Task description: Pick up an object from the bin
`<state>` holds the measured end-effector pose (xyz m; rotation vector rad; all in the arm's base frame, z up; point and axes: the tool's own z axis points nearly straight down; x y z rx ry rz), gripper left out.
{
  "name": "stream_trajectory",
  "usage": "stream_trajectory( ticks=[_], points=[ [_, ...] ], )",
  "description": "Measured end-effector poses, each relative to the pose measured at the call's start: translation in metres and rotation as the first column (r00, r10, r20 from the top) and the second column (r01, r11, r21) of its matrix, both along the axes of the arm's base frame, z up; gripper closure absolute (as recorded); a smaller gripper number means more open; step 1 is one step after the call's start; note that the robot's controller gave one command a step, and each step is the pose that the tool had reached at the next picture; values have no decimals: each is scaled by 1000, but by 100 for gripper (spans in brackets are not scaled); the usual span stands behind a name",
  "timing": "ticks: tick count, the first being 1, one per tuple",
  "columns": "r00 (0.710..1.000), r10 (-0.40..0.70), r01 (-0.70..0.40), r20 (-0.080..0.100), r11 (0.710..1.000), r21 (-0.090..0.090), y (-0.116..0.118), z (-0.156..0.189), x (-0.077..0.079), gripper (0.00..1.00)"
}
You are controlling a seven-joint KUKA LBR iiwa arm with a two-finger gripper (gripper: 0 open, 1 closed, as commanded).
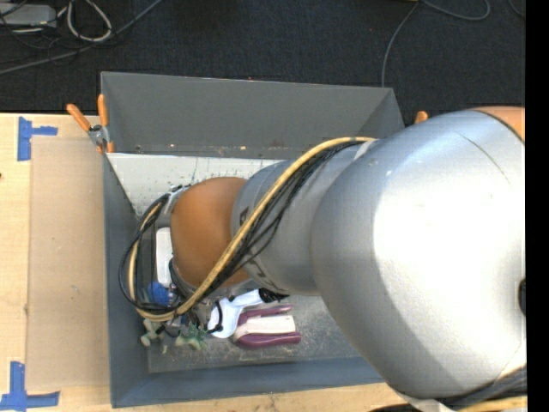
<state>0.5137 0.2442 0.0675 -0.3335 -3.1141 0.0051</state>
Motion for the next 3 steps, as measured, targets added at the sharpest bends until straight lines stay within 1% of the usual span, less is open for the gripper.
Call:
stream_trajectory(
  ticks=[2, 3],
  points=[
    [1000, -4, 4, -3, 1000, -5, -4, 39, 0, 100],
    [1000, -4, 4, -10, 1000, -7, -4, 79, -1, 100]
  ],
)
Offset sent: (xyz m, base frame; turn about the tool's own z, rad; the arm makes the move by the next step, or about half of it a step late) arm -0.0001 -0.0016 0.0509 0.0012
